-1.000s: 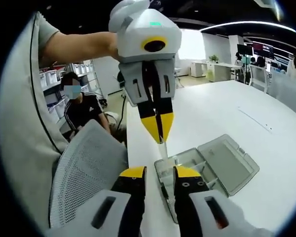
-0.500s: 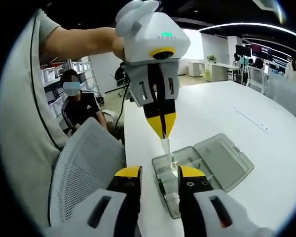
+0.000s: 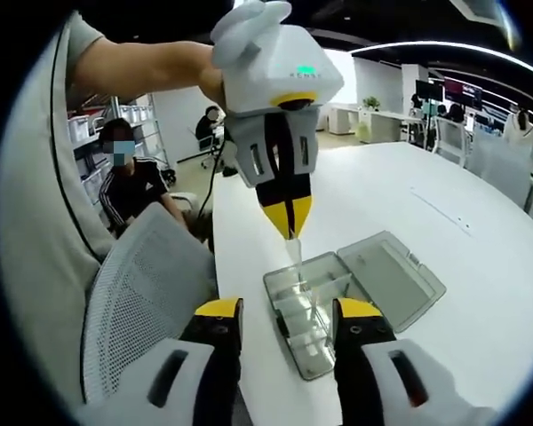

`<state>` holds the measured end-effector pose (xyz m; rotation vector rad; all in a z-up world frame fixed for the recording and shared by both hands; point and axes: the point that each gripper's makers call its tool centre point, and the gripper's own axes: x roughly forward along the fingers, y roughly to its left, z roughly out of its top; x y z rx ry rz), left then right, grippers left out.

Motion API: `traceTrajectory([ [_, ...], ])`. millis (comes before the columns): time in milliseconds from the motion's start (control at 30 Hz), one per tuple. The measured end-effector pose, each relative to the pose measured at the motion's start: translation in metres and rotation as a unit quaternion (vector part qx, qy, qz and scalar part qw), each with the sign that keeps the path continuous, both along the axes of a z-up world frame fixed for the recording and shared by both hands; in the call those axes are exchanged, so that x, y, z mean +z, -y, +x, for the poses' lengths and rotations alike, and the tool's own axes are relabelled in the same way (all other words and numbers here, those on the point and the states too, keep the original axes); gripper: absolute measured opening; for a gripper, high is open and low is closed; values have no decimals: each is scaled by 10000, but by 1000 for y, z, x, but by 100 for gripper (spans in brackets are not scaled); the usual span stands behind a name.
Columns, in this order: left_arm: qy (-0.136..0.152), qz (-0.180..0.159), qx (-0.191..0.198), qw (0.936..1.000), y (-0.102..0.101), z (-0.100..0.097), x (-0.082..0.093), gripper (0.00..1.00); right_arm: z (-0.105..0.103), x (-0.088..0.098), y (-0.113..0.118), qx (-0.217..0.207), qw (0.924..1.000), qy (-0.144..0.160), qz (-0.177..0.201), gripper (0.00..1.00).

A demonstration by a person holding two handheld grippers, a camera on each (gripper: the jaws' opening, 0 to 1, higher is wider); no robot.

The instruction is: Insert the divider into the dual guide fixture by aligning both edges with the guide slots and pushing it downward to the bottom, including one-sided entry, uneven engagement, binding, and posture correction.

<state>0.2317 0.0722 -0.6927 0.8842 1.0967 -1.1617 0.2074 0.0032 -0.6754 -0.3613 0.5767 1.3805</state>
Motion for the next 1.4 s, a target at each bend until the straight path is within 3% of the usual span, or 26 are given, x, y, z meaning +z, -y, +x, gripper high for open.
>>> traceTrajectory([
  [767, 24, 299, 70, 9995, -4, 8, -13, 0, 0, -4, 7, -78, 9999, 106, -110, 50],
  [1400, -14, 382, 144, 9992, -4, 13, -21, 0, 2, -4, 5, -58, 9999, 81, -81, 52],
])
